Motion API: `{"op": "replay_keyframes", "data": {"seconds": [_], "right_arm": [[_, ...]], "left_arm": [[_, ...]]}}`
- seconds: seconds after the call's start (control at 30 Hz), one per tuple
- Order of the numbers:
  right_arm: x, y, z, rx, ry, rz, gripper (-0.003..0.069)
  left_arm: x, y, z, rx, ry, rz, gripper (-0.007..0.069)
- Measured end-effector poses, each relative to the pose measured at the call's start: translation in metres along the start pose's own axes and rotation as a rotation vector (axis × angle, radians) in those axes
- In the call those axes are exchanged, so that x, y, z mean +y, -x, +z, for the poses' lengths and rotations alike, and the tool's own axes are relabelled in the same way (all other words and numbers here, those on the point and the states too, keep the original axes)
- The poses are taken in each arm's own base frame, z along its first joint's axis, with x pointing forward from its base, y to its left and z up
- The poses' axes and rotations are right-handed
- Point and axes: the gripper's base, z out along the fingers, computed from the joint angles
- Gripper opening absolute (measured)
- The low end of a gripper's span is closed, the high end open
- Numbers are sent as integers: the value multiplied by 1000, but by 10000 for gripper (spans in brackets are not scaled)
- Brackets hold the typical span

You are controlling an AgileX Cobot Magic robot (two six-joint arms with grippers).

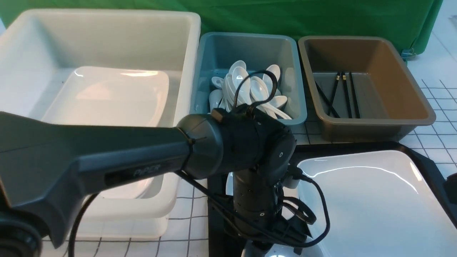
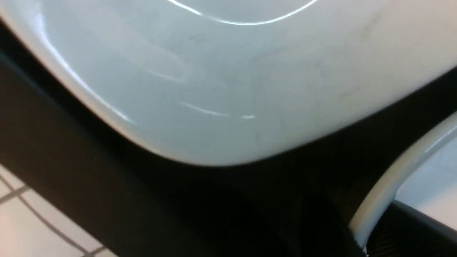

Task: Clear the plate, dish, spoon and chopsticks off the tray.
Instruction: Use the left arm to grab a small plate from the dinner plate, then use the left arm to put the small plate into the large storage box on the left

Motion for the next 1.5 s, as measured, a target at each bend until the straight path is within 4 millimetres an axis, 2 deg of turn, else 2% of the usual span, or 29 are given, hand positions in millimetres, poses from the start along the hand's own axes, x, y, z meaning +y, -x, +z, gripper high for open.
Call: {"op": "replay_keyframes", "data": {"seconds": [0.13,0.27,0.33,0.47,0.53,0.7,0.8,0.93,1.07,1.1,1.13,1.17,1.23,1.3,1.33,1.47,1.5], "right_arm": [[0,0,0,0,0,0,62],[0,0,0,-1,0,0,63],[0,0,0,-1,0,0,63],[0,1,0,-6,-4,0,67],[-1,1,0,-16,-9,0,68],[1,4,-1,-37,7,2,69],[9,15,-11,-115,70,-38,63],[20,40,-25,-224,157,-127,15],[30,70,-23,-241,269,-207,8],[34,78,-19,-236,300,-232,8],[35,79,-19,-235,304,-236,8],[43,90,-15,-231,340,-268,8],[56,107,1,-200,364,-318,8],[70,119,12,-178,371,-352,8],[70,120,13,-175,359,-360,8],[104,143,38,-133,321,-433,8],[110,146,41,-128,321,-444,8]], "left_arm": [[1,-2,-7,-7,-3,0,156],[2,-7,-33,-67,-27,3,62],[3,-13,-58,-138,-47,12,31],[4,-19,-83,-220,-70,19,27],[6,-25,-102,-281,-91,30,26],[24,-34,-133,-361,-133,-17,27],[66,-44,-171,-468,-193,-102,27],[124,-74,-216,-600,-229,-208,27],[183,-114,-242,-681,-171,-353,27],[198,-123,-244,-687,-144,-395,27],[203,-127,-244,-687,-134,-413,27],[222,-138,-241,-686,-95,-459,27],[249,-151,-228,-655,-53,-528,27],[268,-156,-209,-617,-47,-597,27],[269,-157,-209,-617,-45,-604,27],[296,-152,-155,-559,-131,-778,27],[297,-151,-148,-548,-140,-791,27]]}}
